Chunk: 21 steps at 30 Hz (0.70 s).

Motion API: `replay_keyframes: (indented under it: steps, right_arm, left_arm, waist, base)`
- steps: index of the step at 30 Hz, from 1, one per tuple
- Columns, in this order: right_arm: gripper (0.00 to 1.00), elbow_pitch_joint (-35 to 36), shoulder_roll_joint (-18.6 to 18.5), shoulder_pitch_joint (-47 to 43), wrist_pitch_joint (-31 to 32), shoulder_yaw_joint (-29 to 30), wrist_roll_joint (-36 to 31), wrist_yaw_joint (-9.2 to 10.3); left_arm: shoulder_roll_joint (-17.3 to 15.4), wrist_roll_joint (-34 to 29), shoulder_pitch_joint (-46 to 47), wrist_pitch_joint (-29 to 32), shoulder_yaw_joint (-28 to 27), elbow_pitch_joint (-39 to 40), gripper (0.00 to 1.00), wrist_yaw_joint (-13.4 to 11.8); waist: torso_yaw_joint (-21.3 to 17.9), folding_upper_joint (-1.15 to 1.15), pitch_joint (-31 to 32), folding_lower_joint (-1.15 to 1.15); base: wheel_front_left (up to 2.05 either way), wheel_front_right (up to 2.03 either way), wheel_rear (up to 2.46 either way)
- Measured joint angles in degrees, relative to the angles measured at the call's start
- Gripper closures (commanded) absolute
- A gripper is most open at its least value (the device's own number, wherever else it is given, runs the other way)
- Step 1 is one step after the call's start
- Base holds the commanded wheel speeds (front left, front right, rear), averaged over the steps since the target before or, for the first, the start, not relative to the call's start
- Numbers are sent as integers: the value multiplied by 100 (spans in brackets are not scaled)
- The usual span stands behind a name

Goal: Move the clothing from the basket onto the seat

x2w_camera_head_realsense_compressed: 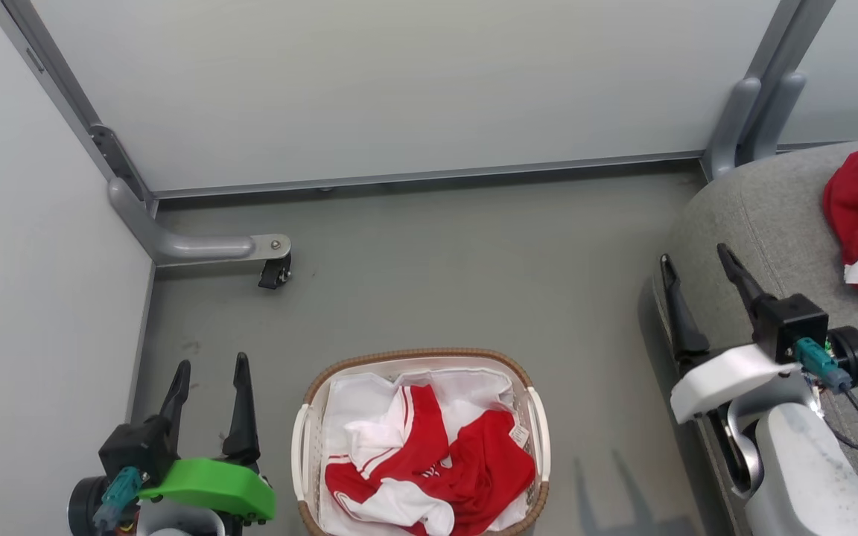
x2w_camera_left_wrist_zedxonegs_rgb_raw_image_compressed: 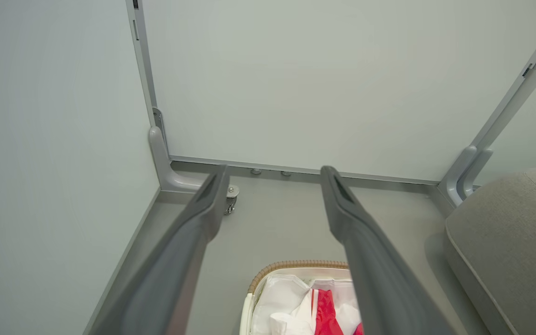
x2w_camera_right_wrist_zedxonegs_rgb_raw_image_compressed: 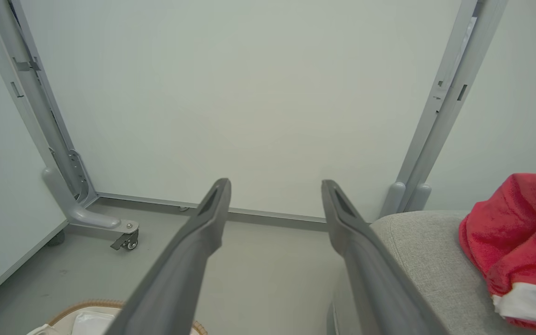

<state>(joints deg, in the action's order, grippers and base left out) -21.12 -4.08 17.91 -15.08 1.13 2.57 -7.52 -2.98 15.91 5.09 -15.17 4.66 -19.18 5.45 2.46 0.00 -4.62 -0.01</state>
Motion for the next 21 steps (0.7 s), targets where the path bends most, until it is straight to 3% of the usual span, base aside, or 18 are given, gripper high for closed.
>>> replay_keyframes:
  steps: [9, 21]
  right_arm:
    - [0, 391, 123, -715, 0, -211, 257, 0]
    - [0, 181, 129, -923, 0, -311, 407, 0]
  left_arm:
    - [7, -45, -408, 0, -193, 93, 0, 44]
    - [11, 19, -484, 0, -174, 83, 0, 42]
  waist:
    - [17, 0, 249, 0]
    - [-29, 0, 247, 0]
  base:
    - [0, 0, 0]
    - [0, 0, 0]
